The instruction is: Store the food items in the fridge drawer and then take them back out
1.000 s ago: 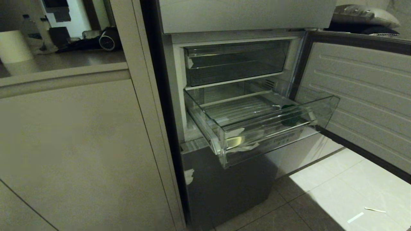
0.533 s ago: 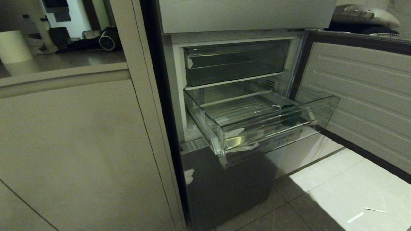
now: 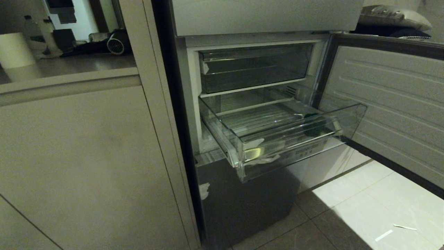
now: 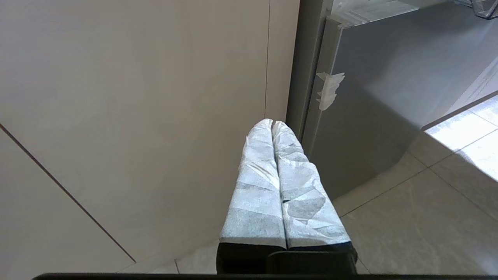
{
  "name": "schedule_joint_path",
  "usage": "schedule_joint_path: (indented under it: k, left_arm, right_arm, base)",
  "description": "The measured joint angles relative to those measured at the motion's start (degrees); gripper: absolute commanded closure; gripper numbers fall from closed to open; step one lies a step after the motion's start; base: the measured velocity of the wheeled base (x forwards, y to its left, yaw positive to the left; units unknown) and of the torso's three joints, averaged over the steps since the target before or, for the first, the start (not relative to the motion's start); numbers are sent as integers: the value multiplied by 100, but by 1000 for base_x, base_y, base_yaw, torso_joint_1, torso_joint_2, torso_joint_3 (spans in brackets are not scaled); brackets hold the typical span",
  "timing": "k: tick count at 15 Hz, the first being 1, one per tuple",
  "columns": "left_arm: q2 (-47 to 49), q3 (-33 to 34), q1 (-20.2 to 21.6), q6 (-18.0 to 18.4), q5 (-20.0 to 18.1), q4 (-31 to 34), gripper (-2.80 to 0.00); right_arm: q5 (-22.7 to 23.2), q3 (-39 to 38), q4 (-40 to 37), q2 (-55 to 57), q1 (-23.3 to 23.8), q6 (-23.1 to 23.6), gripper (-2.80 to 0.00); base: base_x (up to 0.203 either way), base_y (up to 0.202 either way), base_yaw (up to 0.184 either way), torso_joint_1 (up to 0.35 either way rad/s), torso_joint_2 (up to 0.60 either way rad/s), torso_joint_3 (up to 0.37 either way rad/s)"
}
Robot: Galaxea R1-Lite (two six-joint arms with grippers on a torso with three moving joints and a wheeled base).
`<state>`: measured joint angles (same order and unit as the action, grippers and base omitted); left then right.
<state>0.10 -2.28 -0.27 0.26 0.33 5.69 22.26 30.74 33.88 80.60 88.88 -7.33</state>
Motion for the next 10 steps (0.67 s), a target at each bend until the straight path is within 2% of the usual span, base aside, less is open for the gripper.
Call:
schedule_joint_path:
  k: [2, 4, 7, 10]
  left_arm:
    - [0, -4, 0, -2, -1, 0, 0]
    - [0, -4, 0, 0, 0, 0, 0]
    - [0, -2, 0, -2, -2, 0, 0]
    - [0, -2, 0, 0, 0, -2, 0]
  right_arm:
    - [-39, -379, -592, -781, -1004, -22, 0]
    - [-349, -606, -1108, -1339, -2226, -114, 0]
    - [-1098, -720, -1524, -1882, -4433, -476, 0]
    - [-1769, -463, -1657, -2104, -6893, -907, 0]
  base:
    - [0, 0, 0, 0, 0, 0]
    - [0, 0, 0, 0, 0, 0]
    - [0, 0, 0, 0, 0, 0]
    - [0, 0, 0, 0, 0, 0]
